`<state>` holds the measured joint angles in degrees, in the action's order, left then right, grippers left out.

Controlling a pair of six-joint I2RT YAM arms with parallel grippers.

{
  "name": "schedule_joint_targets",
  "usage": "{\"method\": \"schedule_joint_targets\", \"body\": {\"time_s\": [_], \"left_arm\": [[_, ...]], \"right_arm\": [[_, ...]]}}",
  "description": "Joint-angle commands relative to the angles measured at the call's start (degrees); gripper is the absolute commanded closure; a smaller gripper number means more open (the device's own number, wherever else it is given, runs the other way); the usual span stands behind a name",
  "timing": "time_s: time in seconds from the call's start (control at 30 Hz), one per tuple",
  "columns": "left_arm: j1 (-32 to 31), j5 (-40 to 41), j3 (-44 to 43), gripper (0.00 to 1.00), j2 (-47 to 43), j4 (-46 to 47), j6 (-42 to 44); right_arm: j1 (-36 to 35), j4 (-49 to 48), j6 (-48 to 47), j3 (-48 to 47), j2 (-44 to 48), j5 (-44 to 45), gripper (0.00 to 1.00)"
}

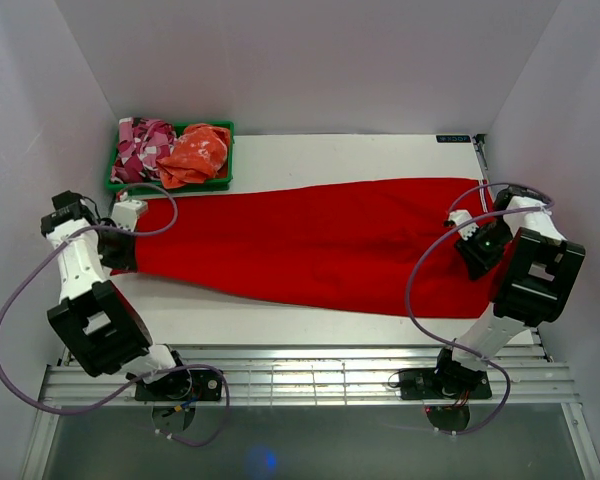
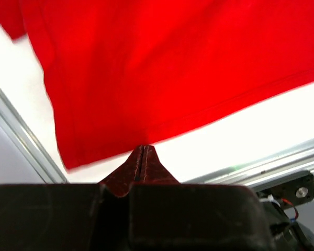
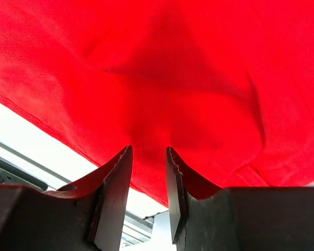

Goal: Fold and stack the trousers
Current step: Flatten the trousers out

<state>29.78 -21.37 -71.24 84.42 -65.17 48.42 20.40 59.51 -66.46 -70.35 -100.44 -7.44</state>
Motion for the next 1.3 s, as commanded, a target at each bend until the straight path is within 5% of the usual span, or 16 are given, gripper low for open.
{"method": "schedule_joint_targets", "body": {"time_s": [0.0,0.17,0.43,0.5,0.53,0.63,0.77,0.83,1.13,1.27], "left_arm": [[4.14,-0.7,2.85,1.0,-4.17,-5.93,4.3],[12.82,2.9,9.0,1.0,-9.18,-7.17,12.37],[17.15,3.72,19.04,0.99,-7.61,-0.39,16.44],[17.07,-2.93,15.71,0.69,-7.17,-0.58,16.18],[16.89,-5.07,14.48,0.62,-7.08,-0.4,15.65],[12.86,-6.67,12.18,0.46,-5.86,3.54,9.6],[5.84,-2.91,13.93,0.42,-3.05,12.42,1.16],[3.54,-0.8,15.34,0.19,-1.46,16.73,-2.09],[1.07,10.36,21.39,0.19,7.86,29.39,-6.94],[0.98,13.62,27.1,0.4,7.6,30.19,-4.23]], "right_arm": [[0.51,1.66,-1.3,-1.29,3.76,-0.29,0.62],[2.62,3.24,-2.89,-3.73,5.34,-0.82,0.6],[4.03,6.23,-4.21,-9.89,3.33,-3.89,0.56],[4.03,6.24,-3.07,-10.95,2.45,-4.6,0.56],[4.03,5.8,-2.8,-10.87,1.31,-4.6,0.56],[4.03,3.69,-1.4,-10.16,-0.53,-4.16,0.56],[4.03,3.42,1.24,-12.7,-3.0,-5.39,0.55],[4.03,3.95,2.64,-14.63,-4.14,-6.35,0.52],[4.03,2.02,5.9,-16.05,-4.41,-7.06,0.39],[4.03,2.02,5.99,-16.14,-3.53,-6.89,0.38]]}}
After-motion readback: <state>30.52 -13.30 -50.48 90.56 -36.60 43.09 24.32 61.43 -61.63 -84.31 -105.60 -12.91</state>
